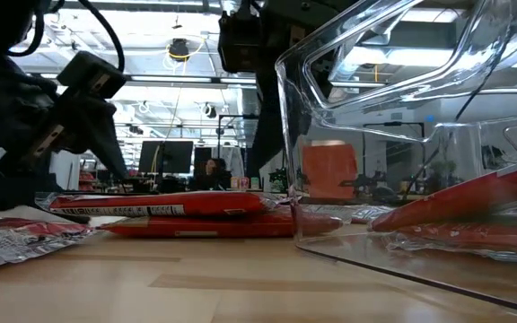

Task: Sort popcorn bags into baskets
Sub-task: Put the red popcorn bag into the transparent bin

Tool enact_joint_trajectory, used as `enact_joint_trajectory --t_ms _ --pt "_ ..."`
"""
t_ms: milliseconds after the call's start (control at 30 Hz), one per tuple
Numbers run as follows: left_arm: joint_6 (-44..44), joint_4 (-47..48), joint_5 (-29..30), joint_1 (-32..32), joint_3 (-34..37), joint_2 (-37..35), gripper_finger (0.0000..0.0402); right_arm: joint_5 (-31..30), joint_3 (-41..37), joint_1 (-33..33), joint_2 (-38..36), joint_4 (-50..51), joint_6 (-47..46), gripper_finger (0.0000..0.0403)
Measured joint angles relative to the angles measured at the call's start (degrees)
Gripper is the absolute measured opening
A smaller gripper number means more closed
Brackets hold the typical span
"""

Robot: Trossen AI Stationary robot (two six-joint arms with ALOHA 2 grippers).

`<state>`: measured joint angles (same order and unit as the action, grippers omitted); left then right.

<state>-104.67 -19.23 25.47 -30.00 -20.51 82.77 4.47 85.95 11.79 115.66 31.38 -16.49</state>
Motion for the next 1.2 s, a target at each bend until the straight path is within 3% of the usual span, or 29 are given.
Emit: enact_joint_trajectory --t_ms 267,500,767,1067,1200 --pt "1.2 -9.0 -0.2 0.0 0.0 4.9 0.026 0.0 0.0 -1.2 0.0 -2.5 0.0 0.0013" --pt "2.3 -9.7 -0.2 0.1 -0.1 5.2 0.0246 0.0 0.0 -2.2 0.0 -2.1 -0.2 0.0034" --pt "2.9 -8.8 1.3 1.1 -0.2 5.3 0.015 0.2 0.0 -1.4 -0.4 -1.1 -1.2 0.0019" --pt "7.1 -9.2 2.5 1.2 -0.1 5.4 0.0016 -1.6 -0.1 0.0 -8.8 2.8 -3.0 0.0027" --pt "6.7 -10.4 3.1 1.1 0.0 5.0 0.0003 -4.7 0.0 1.5 -15.3 5.8 -4.7 0.0029"
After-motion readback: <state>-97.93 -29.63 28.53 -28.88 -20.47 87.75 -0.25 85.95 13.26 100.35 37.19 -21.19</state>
